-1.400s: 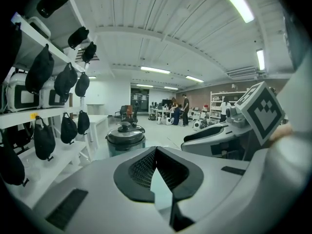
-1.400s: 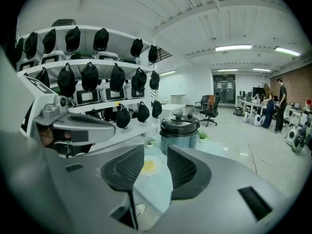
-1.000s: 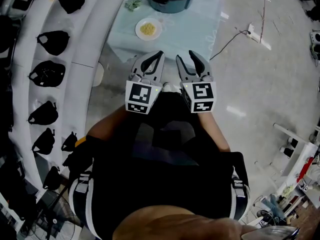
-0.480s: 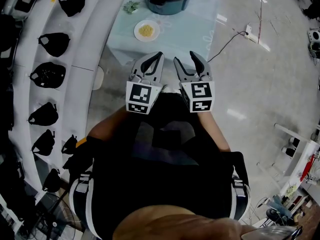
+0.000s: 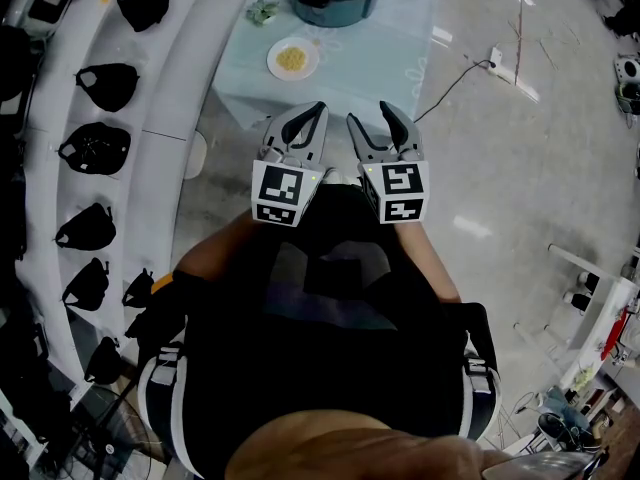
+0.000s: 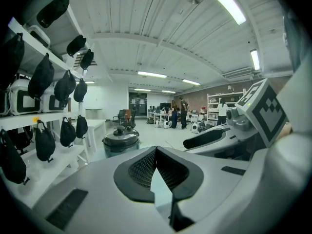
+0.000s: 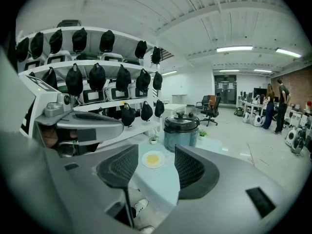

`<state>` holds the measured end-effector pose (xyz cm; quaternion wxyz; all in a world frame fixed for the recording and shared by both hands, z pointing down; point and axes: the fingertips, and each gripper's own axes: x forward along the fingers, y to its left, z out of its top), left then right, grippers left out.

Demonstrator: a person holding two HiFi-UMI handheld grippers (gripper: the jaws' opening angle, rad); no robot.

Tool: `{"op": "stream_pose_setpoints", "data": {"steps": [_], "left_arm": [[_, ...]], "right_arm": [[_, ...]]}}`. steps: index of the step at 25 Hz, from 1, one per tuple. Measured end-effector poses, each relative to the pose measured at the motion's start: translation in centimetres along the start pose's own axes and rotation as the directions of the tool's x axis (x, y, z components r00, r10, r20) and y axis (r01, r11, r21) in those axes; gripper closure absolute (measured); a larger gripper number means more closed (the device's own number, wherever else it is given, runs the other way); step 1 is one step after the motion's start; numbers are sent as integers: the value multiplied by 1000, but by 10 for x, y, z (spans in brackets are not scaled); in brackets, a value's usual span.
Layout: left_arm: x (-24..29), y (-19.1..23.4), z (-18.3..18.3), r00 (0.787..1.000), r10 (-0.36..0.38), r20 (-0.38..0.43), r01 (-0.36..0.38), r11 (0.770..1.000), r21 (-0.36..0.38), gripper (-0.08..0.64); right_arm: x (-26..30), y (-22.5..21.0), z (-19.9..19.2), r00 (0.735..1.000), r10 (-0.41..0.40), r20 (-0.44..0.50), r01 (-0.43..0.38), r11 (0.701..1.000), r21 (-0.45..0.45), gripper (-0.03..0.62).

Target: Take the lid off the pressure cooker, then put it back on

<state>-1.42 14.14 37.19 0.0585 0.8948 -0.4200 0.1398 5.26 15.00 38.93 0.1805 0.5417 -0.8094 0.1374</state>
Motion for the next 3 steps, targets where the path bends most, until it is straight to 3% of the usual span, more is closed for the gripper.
{"op": "stream_pose_setpoints", "data": {"steps": [3], "left_arm": [[-1, -1, 0, 1000, -2, 1, 2, 1000, 0, 552]], "right_arm": [[-1, 1, 0, 1000, -1, 1, 1, 1000, 2, 354]]}}
